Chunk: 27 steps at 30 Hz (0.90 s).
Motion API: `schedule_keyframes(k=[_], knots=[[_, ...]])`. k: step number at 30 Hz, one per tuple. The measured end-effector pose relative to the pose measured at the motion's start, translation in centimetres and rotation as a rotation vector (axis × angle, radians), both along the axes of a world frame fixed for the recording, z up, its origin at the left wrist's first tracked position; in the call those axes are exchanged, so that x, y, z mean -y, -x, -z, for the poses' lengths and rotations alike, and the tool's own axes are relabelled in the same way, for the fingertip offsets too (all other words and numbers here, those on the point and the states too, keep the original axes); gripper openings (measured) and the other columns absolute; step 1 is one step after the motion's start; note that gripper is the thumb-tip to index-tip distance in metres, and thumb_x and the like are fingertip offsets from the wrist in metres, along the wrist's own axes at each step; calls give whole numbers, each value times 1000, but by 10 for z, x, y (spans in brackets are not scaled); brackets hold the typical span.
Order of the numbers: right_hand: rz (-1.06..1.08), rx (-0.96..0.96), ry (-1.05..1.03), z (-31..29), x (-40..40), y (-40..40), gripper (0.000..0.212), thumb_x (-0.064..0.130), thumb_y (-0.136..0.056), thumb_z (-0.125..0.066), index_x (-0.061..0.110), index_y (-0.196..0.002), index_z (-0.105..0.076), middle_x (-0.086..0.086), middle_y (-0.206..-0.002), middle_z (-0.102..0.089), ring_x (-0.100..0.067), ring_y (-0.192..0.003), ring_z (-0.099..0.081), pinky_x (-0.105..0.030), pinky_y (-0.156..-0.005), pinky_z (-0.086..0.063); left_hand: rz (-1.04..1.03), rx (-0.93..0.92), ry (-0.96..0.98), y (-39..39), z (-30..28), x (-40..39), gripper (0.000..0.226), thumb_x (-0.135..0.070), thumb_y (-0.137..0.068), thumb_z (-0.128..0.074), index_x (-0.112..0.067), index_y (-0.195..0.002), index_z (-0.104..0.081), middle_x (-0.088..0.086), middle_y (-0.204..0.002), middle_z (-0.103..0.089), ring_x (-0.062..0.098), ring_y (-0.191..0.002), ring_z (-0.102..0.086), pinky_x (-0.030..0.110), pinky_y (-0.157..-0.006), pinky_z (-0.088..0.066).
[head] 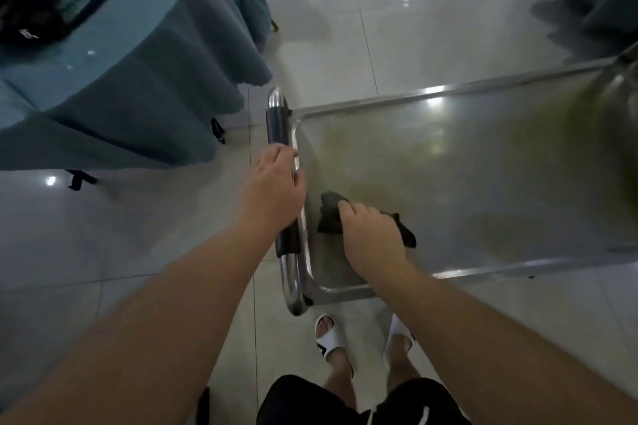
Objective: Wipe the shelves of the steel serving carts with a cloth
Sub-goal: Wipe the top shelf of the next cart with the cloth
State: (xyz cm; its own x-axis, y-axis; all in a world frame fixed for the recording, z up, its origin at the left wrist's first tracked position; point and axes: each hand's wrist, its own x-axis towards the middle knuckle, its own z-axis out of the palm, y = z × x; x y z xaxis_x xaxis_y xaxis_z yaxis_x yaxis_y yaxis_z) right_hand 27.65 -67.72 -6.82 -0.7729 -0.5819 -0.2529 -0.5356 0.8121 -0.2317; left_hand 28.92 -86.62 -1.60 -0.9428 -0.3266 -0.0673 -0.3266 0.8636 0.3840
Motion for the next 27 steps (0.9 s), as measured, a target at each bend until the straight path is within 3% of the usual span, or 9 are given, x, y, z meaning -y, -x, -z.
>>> schedule_keyframes(k=[3, 5, 7, 9, 10, 17, 22, 27], knots=[[-35, 6, 121, 31, 18, -13, 50, 21, -98, -54, 14, -148, -51, -8, -142, -62, -31, -127, -59, -46, -103, -50, 29, -39, -3, 20, 16, 3, 44, -32, -105, -50, -16, -146, -51, 4, -155, -45, 22, -147, -40, 44, -121, -35], [-115, 160, 126, 57, 14, -38, 62, 25, -93, -61, 19, -153, -46, -5, -154, -52, -30, -141, -50, -48, -114, -42, 22, -37, -17, 31, 27, 5, 51, -37, -106, -46, -20, -154, -45, 3, -167, -34, 22, -158, -24, 47, -129, -23], [-230, 294, 112, 76, -5, -75, 75, 34, -92, -59, 27, -162, -32, 4, -169, -31, -21, -157, -24, -46, -127, -22, -32, 7, -48, 35, 41, 8, 60, -43, -109, -37, -21, -164, -30, 0, -175, -16, 17, -162, -6, 44, -132, -10], [-250, 345, 122, 87, -24, -106, 76, 47, -97, -45, 33, -166, -17, 13, -173, -8, -10, -160, 5, -41, -129, -1, -78, 8, -72, 32, 54, 7, 68, -49, -108, -27, -19, -168, -18, -1, -177, -4, 13, -162, 5, 43, -132, -4], [-223, 353, 142, 91, -29, -114, 73, 51, -100, -39, 34, -166, -15, 15, -173, -3, -7, -159, 11, -39, -128, 2, -83, 1, -77, 30, 58, 5, 71, -52, -107, -22, -18, -169, -15, -1, -177, -2, 11, -162, 8, 42, -132, -2], [-167, 259, 145, 117, 28, -63, 64, 54, -106, -20, 32, -164, -2, 13, -173, 3, -10, -158, 15, -43, -127, 1, -50, 5, 14, 30, 68, 4, 75, -56, -106, -7, -15, -169, -3, 2, -177, 5, 11, -161, 14, 41, -133, -2], [-142, 146, 144, 105, 100, 45, 78, 47, -103, -30, 19, -165, 8, -1, -174, 5, -21, -160, 6, -47, -130, -5, -48, 0, 84, 28, 73, 1, 66, -41, -110, -14, -12, -169, -2, 2, -177, 8, 11, -161, 16, 41, -133, -3], [-207, 124, 30, 111, 164, 181, 66, 46, -109, -25, 21, -166, -4, -1, -175, -1, -25, -161, 3, -47, -129, 2, -62, -39, 17, 34, 73, 2, 66, -42, -110, -17, -10, -168, -13, 7, -177, -4, 15, -163, 5, 37, -132, -1]])
